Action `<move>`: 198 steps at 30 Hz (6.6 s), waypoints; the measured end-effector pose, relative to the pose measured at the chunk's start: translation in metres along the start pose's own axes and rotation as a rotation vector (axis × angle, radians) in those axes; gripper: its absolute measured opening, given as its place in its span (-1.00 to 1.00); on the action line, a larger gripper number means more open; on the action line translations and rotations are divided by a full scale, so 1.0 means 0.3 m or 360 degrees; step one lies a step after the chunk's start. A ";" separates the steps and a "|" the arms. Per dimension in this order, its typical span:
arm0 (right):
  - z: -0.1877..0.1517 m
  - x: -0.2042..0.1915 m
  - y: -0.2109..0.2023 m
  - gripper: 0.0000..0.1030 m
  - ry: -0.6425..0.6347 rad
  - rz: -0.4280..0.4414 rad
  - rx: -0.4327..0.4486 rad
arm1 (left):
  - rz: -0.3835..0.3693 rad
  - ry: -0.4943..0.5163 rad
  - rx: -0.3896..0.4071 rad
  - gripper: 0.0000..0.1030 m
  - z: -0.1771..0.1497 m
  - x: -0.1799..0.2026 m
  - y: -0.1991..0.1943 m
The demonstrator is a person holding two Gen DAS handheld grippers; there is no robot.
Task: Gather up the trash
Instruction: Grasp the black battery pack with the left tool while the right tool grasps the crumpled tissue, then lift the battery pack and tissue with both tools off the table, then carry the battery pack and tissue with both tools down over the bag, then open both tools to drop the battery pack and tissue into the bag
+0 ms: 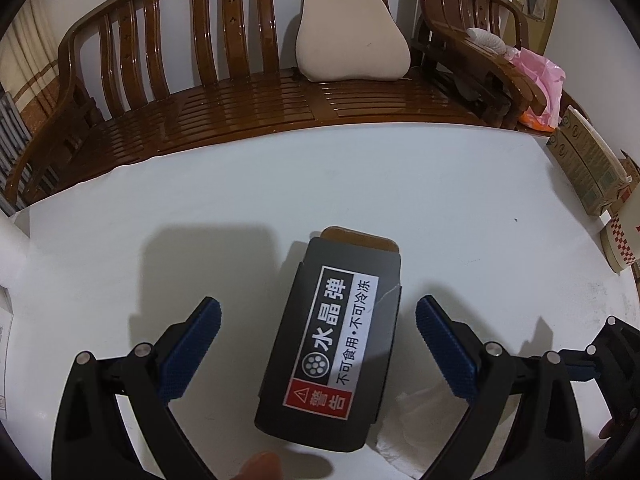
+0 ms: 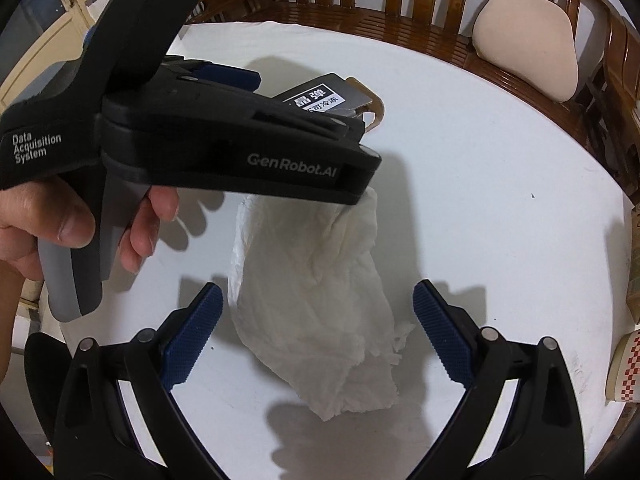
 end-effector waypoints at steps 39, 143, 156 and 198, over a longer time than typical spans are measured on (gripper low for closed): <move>-0.006 0.067 0.011 0.24 -0.0106 -0.0093 0.0016 | 0.0020 -0.0012 -0.0002 0.70 -0.025 -0.040 0.043; -1.023 -0.274 -0.455 -0.77 -0.0277 0.0093 0.0007 | -0.0171 -0.0157 -0.0193 -0.01 -1.265 0.471 -0.562; -1.119 -0.274 -0.036 -0.77 -0.0222 0.0131 -0.0305 | -0.0138 -0.0269 -0.0500 0.00 -1.422 0.496 -0.209; -1.212 -0.189 0.500 0.44 -0.0040 0.0109 -0.0644 | -0.0062 -0.0487 -0.1003 0.82 -1.604 0.465 0.269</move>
Point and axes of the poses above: each gripper's, at about its wrist camera, not at the fingertips, and y roughly the way its jaws point, x to its right, z to its top, the point moved 1 cm from there along y, roughly the way its jaws point, and after that the axes turned 6 degrees about -x, right-handed, at the moved point
